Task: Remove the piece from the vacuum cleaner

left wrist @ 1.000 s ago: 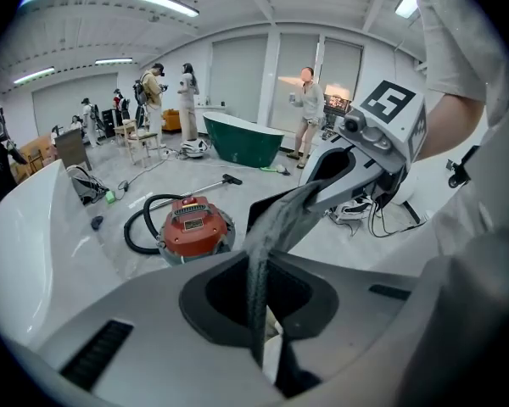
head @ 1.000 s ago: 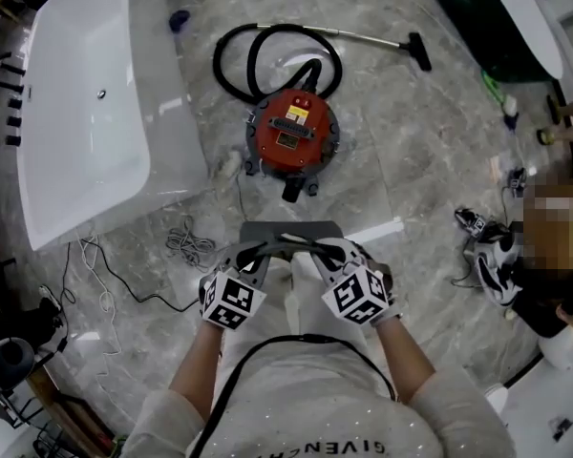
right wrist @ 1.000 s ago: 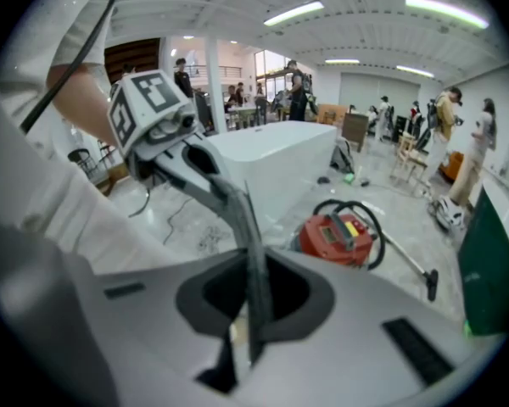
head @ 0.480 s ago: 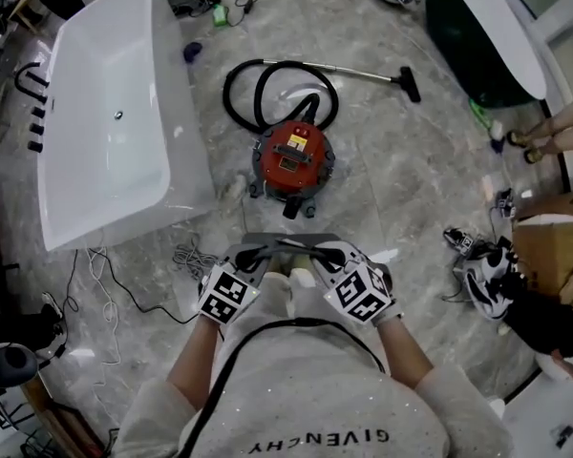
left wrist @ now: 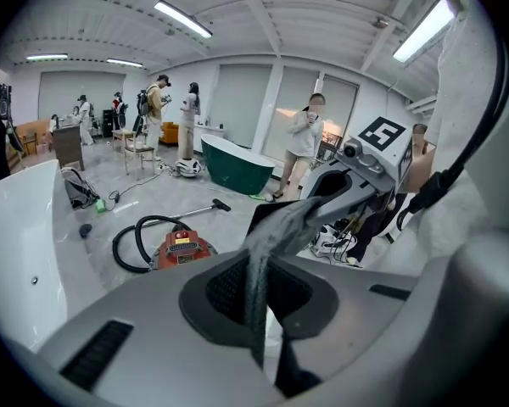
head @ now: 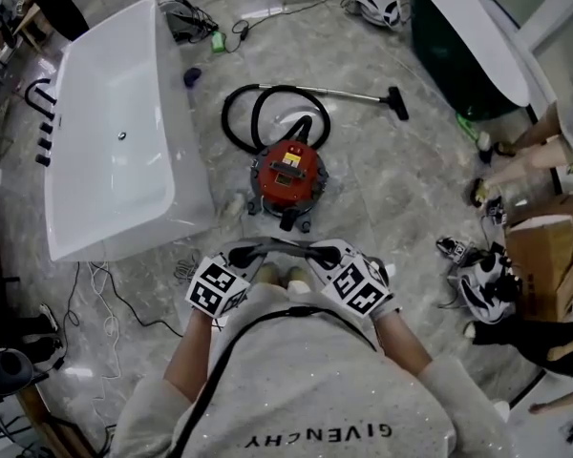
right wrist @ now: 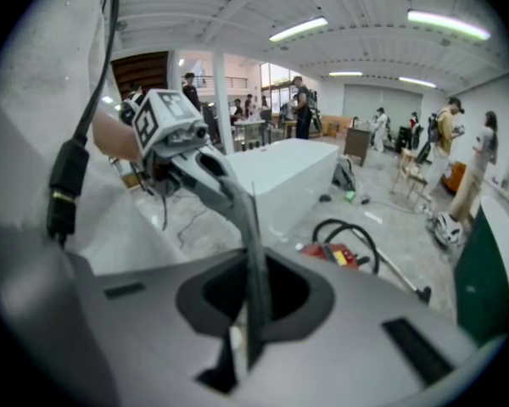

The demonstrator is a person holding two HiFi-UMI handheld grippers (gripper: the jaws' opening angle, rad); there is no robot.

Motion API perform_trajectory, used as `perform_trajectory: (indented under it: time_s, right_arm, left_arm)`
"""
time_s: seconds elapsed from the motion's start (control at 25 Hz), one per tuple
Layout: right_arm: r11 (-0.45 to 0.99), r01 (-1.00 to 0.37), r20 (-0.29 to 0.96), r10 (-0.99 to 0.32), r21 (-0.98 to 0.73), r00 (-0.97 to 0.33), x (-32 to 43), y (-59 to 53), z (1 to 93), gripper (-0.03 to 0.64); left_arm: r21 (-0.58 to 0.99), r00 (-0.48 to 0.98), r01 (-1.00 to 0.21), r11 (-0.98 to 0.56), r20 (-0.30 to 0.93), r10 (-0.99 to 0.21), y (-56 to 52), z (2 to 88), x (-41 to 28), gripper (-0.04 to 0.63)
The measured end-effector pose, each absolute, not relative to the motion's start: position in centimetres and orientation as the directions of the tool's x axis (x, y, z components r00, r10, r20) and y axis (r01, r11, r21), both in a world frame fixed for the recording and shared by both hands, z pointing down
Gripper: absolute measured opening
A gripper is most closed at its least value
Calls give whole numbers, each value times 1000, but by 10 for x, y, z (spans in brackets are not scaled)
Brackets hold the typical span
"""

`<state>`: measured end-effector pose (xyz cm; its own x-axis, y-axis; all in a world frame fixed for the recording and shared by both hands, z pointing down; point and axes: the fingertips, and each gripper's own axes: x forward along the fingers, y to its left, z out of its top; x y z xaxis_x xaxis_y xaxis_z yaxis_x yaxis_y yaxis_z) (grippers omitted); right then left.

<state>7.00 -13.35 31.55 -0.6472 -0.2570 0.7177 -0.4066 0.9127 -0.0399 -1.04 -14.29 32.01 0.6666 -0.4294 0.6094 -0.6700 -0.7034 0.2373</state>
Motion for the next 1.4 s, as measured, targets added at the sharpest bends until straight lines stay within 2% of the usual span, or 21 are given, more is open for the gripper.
perform_trajectory:
  time_s: [0.28, 1.4]
  right_arm:
    - [909, -409, 711, -237, -77, -662, 69, -130, 302, 32]
    - [904, -416, 732, -218, -98, -645, 66, -109, 315, 32]
  left_arm:
    - [297, 700, -654, -696, 586, -407, -141, 307, -9, 32]
    - [351, 723, -614, -707, 609, -326, -121, 319, -12, 32]
